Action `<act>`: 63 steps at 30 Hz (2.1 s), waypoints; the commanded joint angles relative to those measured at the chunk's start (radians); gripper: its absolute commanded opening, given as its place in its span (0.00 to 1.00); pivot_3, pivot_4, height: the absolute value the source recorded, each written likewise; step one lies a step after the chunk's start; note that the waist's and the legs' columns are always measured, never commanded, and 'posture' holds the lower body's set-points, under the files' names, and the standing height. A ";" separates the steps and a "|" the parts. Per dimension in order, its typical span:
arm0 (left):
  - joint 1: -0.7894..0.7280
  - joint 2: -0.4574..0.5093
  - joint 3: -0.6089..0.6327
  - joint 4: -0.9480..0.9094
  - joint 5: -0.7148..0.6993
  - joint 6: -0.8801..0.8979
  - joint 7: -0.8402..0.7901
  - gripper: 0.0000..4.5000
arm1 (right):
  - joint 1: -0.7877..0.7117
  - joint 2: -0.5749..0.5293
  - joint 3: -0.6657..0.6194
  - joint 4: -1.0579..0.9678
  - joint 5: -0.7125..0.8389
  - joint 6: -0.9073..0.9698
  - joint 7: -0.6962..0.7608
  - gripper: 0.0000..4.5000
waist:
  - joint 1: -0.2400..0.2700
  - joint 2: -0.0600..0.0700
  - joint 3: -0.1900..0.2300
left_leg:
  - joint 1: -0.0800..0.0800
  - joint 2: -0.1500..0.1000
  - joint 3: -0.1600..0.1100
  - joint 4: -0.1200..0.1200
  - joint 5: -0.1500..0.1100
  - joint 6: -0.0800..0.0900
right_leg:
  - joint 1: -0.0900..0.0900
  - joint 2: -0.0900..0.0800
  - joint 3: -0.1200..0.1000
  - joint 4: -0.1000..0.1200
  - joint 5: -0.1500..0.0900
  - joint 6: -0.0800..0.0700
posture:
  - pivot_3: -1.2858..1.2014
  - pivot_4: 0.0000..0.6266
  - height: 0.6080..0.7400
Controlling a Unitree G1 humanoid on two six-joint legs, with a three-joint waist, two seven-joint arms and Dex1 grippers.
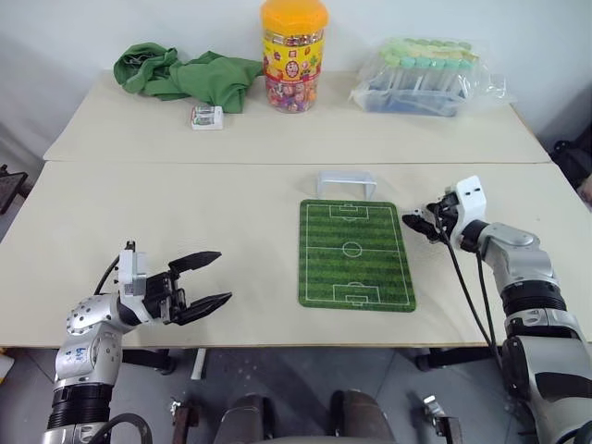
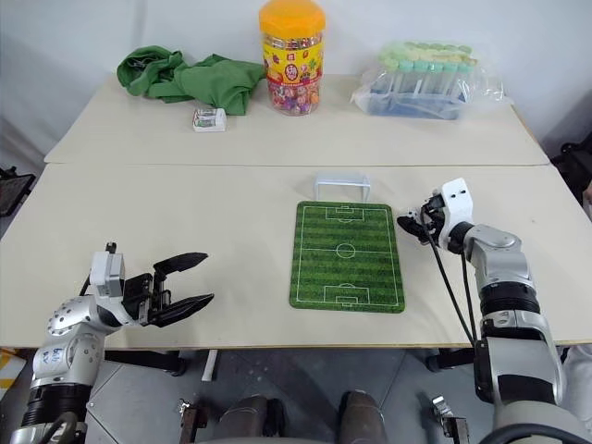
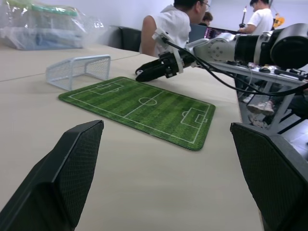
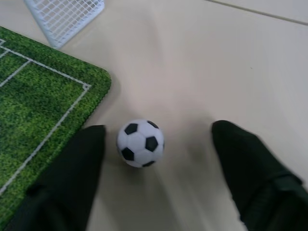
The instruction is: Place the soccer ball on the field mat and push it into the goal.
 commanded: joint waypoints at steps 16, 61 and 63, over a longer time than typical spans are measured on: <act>-0.080 0.053 0.002 0.186 0.045 -0.157 -0.154 1.00 | 0.365 -0.084 0.164 -1.094 0.178 0.304 0.222 0.19 | 0.003 0.001 0.001 | 0.000 0.000 -0.002 0.000 0.000 -0.001 | 0.000 0.000 -0.001 0.000 0.000 0.000 | 0.52 0.24 1.00; -0.079 0.034 -0.032 0.221 0.087 -0.258 -0.104 1.00 | 0.376 -0.124 0.332 -0.909 0.032 0.125 0.438 0.67 | 0.005 -0.002 0.002 | 0.001 0.000 -0.001 0.001 -0.001 0.000 | 0.001 0.000 -0.001 0.000 0.000 0.000 | 0.52 0.24 1.00; -0.084 0.033 -0.034 0.227 0.088 -0.261 -0.104 1.00 | 0.369 -0.125 0.327 -0.916 0.034 0.129 0.441 0.67 | 0.005 -0.002 0.002 | 0.001 0.000 -0.001 0.001 -0.001 0.000 | 0.001 0.000 -0.001 0.000 0.000 0.000 | 0.52 0.24 1.00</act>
